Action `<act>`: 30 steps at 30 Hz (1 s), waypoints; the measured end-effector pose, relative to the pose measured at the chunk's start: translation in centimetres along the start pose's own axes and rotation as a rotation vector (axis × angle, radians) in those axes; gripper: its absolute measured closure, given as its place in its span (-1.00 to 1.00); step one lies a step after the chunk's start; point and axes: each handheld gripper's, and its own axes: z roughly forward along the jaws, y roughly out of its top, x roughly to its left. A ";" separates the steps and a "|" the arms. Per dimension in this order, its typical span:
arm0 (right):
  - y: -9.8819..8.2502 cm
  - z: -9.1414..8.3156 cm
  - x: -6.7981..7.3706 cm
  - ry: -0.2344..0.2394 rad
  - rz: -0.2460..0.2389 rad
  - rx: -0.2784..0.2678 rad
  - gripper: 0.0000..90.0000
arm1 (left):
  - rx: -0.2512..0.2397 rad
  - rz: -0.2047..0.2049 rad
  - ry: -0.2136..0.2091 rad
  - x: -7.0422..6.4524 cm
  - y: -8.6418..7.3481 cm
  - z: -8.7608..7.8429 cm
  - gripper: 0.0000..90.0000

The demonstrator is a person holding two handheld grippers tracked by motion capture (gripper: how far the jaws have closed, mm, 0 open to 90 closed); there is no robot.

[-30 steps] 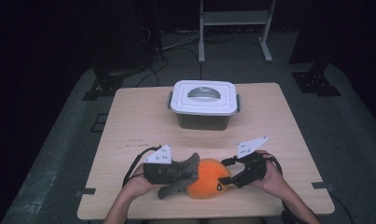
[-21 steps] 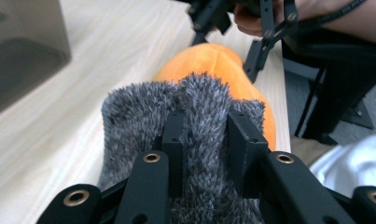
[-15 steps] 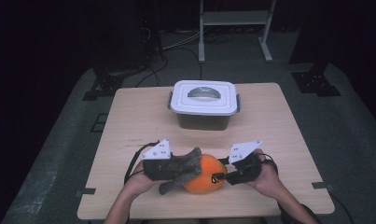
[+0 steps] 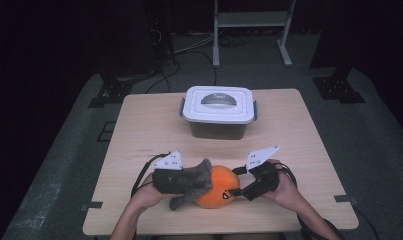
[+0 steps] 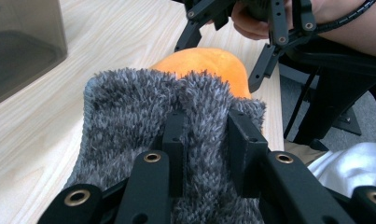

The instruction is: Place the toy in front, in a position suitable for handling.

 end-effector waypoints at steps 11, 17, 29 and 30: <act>1.9 0.7 3.5 -0.059 -0.187 0.035 0.14 | -0.044 0.112 0.035 -2.8 2.9 0.5 0.58; 1.4 0.8 3.0 -0.073 -0.177 0.051 0.22 | 0.008 0.099 0.082 -1.8 2.2 0.3 0.58; 2.3 0.8 3.6 -0.128 -0.241 0.026 0.21 | -0.102 0.092 0.051 -2.3 3.1 0.0 0.57; 2.3 0.8 3.8 -0.131 -0.248 0.028 0.21 | -0.084 0.102 0.052 -2.4 3.2 0.2 0.57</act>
